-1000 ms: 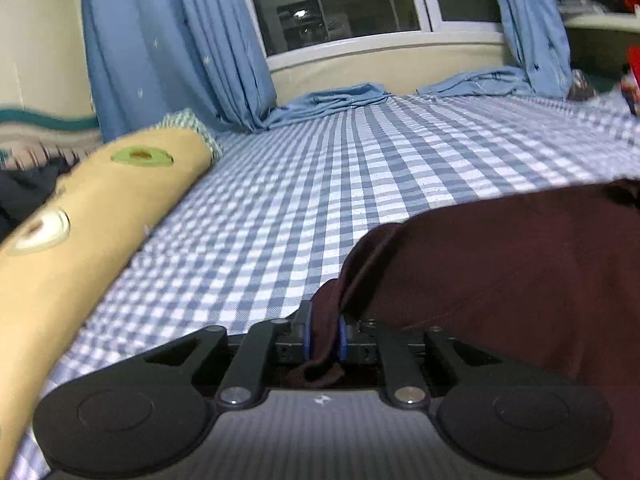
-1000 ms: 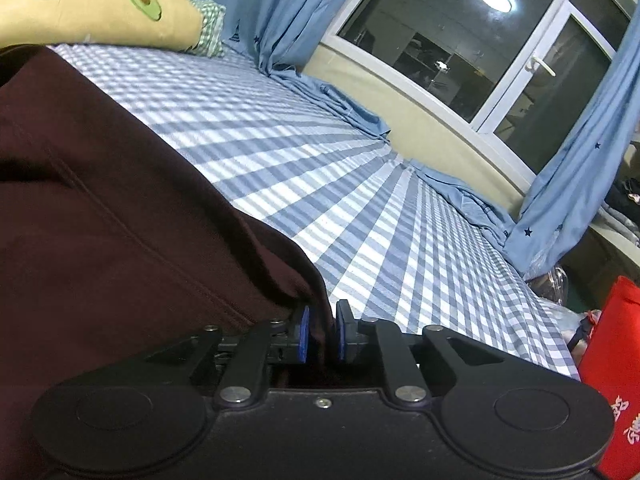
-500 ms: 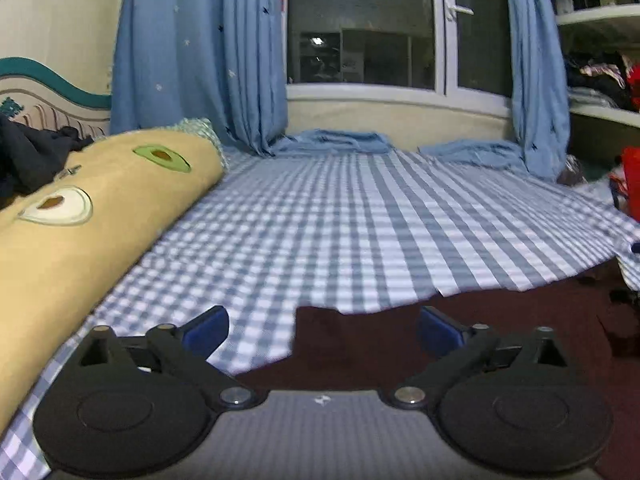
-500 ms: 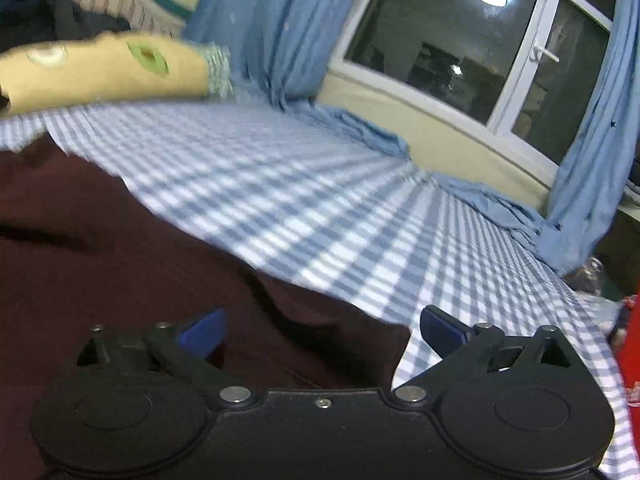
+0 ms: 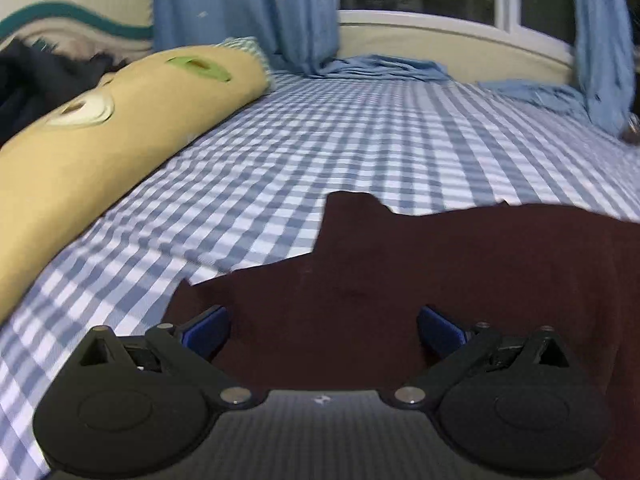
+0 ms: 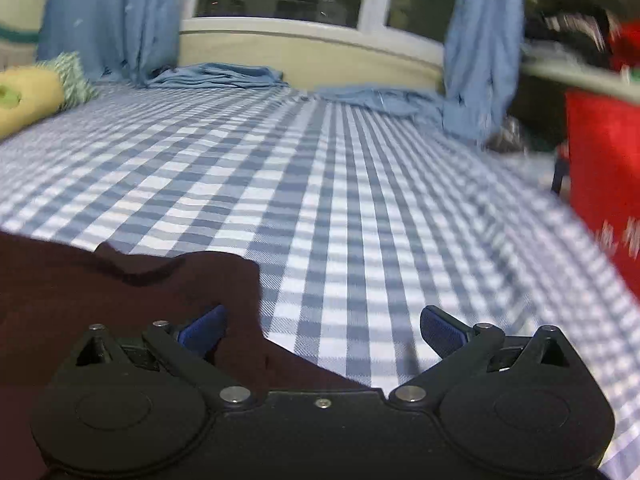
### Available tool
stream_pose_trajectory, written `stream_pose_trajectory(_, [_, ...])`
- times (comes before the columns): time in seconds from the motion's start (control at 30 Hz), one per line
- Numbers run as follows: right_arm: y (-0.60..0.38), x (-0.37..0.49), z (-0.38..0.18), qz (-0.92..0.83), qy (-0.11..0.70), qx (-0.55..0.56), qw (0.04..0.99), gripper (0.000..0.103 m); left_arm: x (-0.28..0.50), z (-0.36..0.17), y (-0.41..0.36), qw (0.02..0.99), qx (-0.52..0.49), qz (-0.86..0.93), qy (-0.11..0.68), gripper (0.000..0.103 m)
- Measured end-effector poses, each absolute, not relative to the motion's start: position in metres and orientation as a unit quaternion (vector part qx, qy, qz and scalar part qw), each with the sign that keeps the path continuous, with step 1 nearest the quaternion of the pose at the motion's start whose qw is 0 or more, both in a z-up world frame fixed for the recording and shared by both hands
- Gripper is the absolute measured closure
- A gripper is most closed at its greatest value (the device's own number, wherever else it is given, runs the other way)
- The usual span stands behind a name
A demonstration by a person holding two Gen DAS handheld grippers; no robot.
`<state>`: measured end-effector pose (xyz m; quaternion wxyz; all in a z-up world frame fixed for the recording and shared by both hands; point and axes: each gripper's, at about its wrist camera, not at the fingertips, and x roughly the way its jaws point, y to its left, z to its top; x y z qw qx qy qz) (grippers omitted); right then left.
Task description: Fold small clothes
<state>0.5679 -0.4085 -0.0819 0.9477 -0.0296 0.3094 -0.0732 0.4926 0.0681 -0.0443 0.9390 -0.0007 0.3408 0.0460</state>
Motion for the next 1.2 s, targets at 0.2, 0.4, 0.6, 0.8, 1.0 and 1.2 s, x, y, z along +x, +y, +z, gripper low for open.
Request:
stream_pose_trajectory(0.2, [-0.410,0.563,-0.085,-0.074,0.309,-0.022,0.948,0.000,0.491,-0.045,0.068,0.939,0.002,0.052,0.341,0.000])
stream_pose_trajectory(0.4, [-0.399,0.563,-0.076,-0.054,0.304,-0.050,0.950,0.000,0.488,-0.036,0.074,0.944,-0.018,0.037,0.328,0.001])
stream_pose_trajectory(0.6, [-0.372,0.505,-0.029,-0.009,0.226,-0.174,0.958,0.000,0.441,0.002,0.094,0.958,-0.088,0.000,0.274,0.001])
stream_pose_trajectory(0.8, [-0.341,0.431,-0.004,0.023,0.184,-0.154,0.971,0.000,0.373,0.026,0.096,0.948,-0.095,0.066,0.297,0.001])
stream_pose_trajectory(1.0, [-0.314,0.340,-0.025,0.039,0.139,-0.036,0.989,0.000,0.281,0.021,0.091,0.949,-0.127,0.082,0.277,0.001])
stream_pose_trajectory(1.2, [-0.285,0.282,-0.046,0.021,0.118,-0.044,0.992,0.000,0.241,0.005,0.092,0.936,-0.170,0.083,0.297,0.001])
